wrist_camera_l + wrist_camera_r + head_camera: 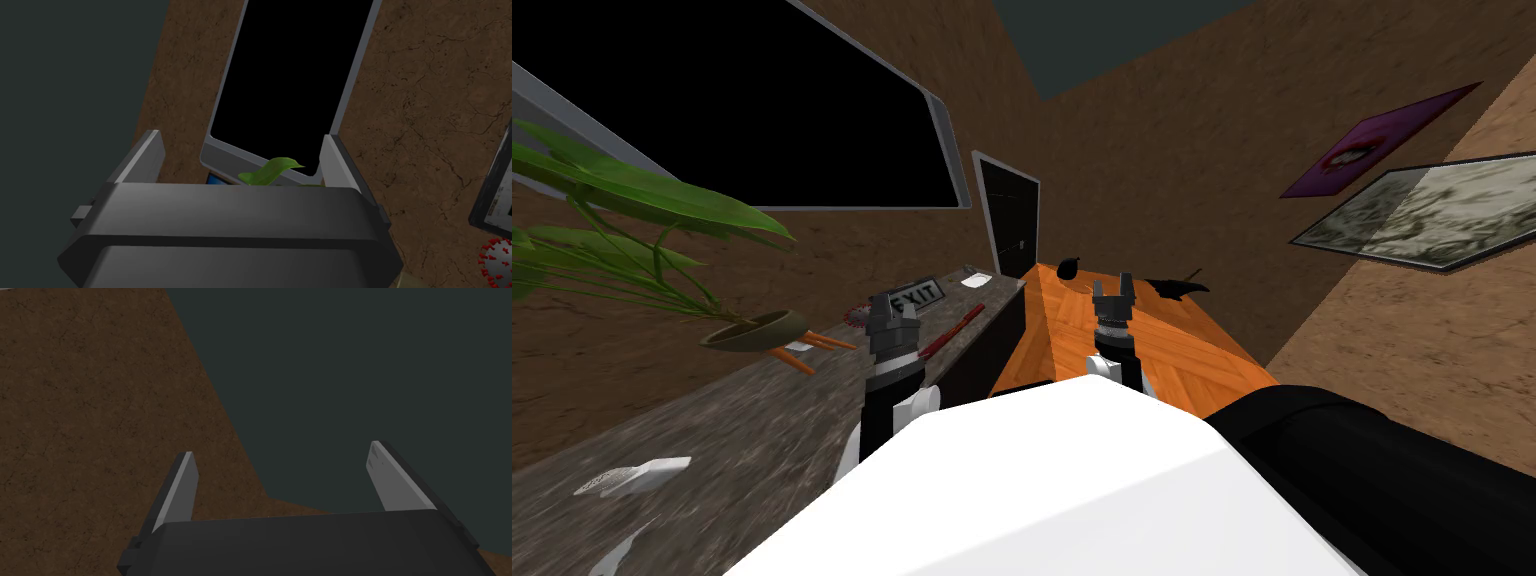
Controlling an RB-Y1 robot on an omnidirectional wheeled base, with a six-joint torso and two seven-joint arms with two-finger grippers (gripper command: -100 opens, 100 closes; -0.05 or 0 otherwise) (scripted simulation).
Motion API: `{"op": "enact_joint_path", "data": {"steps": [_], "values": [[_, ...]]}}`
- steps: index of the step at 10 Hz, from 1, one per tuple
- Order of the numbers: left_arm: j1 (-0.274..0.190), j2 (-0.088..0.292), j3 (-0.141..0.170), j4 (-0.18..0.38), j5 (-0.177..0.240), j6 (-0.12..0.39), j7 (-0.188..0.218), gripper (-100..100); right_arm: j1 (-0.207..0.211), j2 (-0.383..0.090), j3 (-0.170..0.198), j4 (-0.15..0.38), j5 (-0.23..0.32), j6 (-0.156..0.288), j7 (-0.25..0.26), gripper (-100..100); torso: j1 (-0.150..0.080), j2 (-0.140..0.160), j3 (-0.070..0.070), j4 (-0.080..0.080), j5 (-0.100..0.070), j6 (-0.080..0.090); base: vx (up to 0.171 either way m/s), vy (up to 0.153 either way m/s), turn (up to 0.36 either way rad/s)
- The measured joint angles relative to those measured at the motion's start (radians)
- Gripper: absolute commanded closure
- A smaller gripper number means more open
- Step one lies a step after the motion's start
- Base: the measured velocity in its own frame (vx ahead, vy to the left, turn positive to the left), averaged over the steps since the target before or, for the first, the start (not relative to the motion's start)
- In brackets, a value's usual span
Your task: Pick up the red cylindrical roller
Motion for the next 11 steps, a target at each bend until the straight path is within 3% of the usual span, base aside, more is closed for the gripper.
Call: {"op": "enact_joint_path", "data": {"steps": [3,6,8,11], "values": [[0.018,0.086,0.017,-0.001,0.020,0.026,0.011,-100,0.000,0.000,0.000,0.000,0.000,0.000,0.000,0,-0.006,-0.002,-0.001,0.000,-0.001,0.000,0.036,-0.100,-0.051],[0.046,0.167,0.053,0.001,0.058,0.088,0.033,-100,0.000,0.000,0.000,0.000,0.000,0.000,0.000,0,-0.009,-0.004,-0.002,-0.001,-0.002,0.000,0.069,-0.152,-0.066],[0.077,0.204,0.086,0.006,0.093,0.137,0.055,-100,0.000,0.000,0.000,0.000,0.000,0.000,0.000,0,-0.012,-0.007,-0.004,-0.002,-0.003,0.000,0.097,-0.151,-0.049],[0.106,0.221,0.108,-0.008,0.120,0.197,0.071,-100,0.000,0.000,0.000,0.000,0.000,0.000,0.000,0,-0.006,-0.002,-0.001,-0.001,-0.001,0.000,0.046,-0.090,-0.052]]}}
